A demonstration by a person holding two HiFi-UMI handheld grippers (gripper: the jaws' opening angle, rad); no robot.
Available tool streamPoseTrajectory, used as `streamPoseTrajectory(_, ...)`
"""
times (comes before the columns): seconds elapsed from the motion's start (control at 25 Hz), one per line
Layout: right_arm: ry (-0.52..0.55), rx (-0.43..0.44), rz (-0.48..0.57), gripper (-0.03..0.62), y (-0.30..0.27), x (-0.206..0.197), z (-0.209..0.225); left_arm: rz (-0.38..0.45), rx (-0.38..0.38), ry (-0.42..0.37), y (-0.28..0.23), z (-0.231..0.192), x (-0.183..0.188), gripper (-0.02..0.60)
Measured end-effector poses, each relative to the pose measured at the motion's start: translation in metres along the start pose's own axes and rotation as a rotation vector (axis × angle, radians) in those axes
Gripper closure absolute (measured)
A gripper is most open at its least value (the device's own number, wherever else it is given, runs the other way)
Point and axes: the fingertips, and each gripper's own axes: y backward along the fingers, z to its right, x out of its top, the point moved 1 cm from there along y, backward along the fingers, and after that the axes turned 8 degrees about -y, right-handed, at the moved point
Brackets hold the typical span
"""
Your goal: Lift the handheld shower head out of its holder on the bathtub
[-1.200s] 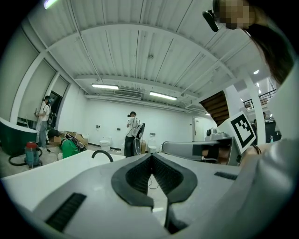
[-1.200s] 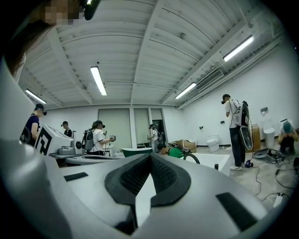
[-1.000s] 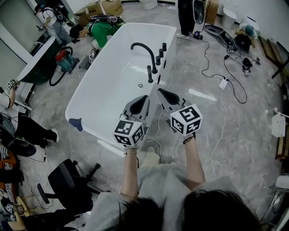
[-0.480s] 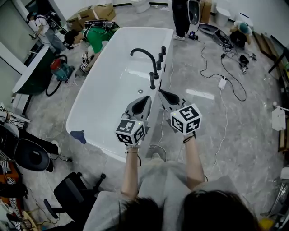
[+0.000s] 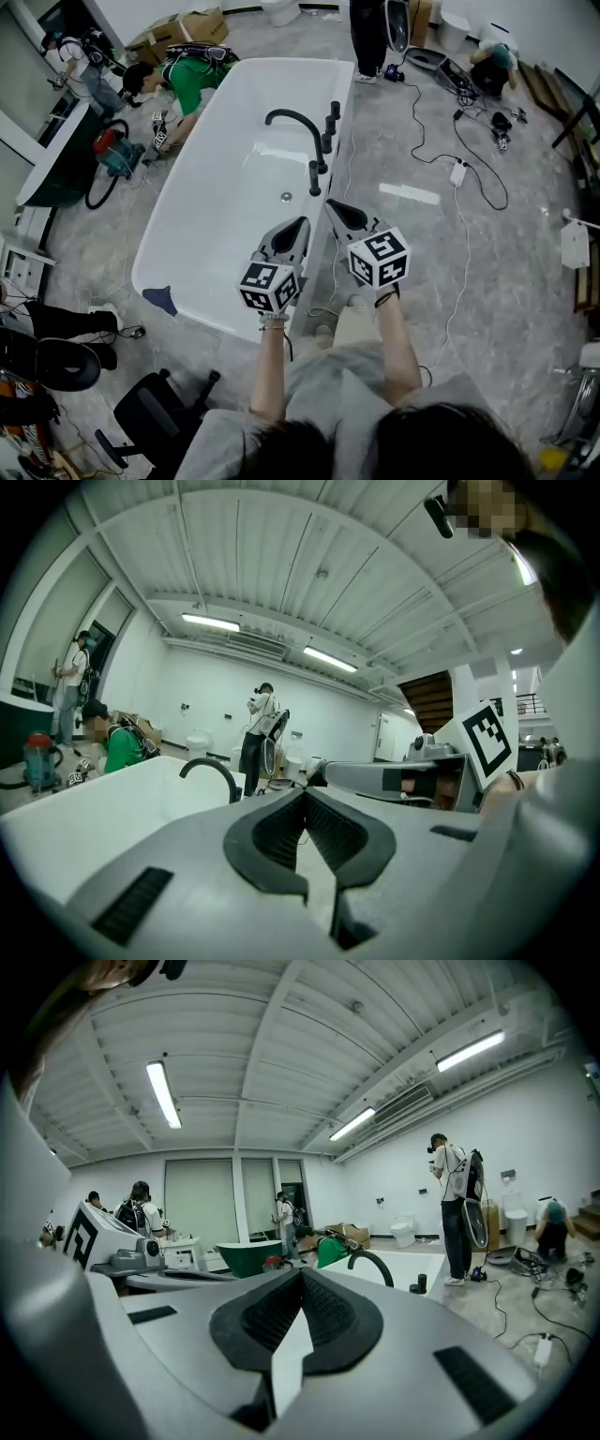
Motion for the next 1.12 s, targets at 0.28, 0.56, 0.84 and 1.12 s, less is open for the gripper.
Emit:
streamPoseTrajectory(0.28, -0.007, 0.042, -0.079, 0.592, -0.037, -0.016, 0.03, -0.045, 0.024, 0.044, -0.034, -0.022, -0.017, 0.577)
streamPoseTrajectory(0.56, -0.015, 0.04, -0.109, 0.592, -0.078, -0.039, 0.078, -0.105, 0.071, 0.054, -0.075, -0.052, -0.051, 0.577)
streamPoseTrajectory(0.84, -0.022, 0.055, -0.133, 0.592, -0.112, -0.069, 0.119, -0.162, 0.079, 0.07, -0.116, -0.07, -0.094, 0.577)
streamPoseTrajectory(1.12, 0.008, 0.083, -0.172, 0.592, -0.145, -0.103, 0.149, -0.164, 0.089, 0.114, -0.149, -0.083, -0.13, 0.577)
